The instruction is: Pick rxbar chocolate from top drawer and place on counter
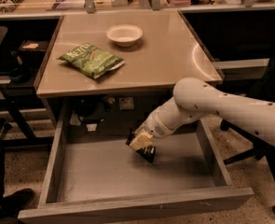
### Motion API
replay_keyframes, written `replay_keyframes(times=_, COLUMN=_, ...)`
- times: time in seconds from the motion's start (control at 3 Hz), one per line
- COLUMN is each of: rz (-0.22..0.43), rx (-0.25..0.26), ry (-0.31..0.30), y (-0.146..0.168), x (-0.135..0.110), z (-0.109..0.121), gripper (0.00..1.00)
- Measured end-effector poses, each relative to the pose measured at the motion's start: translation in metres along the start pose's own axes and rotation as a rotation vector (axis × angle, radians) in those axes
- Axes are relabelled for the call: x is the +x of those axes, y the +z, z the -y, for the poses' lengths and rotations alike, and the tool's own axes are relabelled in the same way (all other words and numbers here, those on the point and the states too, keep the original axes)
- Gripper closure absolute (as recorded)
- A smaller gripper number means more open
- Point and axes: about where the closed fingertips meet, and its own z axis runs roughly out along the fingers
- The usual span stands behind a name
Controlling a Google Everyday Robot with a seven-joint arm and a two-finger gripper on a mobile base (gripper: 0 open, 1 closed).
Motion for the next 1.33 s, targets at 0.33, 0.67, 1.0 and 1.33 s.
replay_keyframes(times=0.33, rz=-0.014, rx=0.024, ry=0.016, y=-0.028, x=-0.006, z=0.002, gripper=1.0)
replay_keyframes(times=0.67, rz=-0.033, rx=0.063, ry=0.039, y=-0.058, x=-0.007, z=0.005, gripper=1.0)
replay_keyframes(times=1.0, rz=-0.07, rx=0.117, ry=0.074, y=-0.094, x=-0.01, z=0.015, gripper=1.0)
replay_keyframes(times=1.33, rz=-0.105, rx=0.158, ry=0.115, y=-0.125, x=-0.016, z=0.031, gripper=1.0)
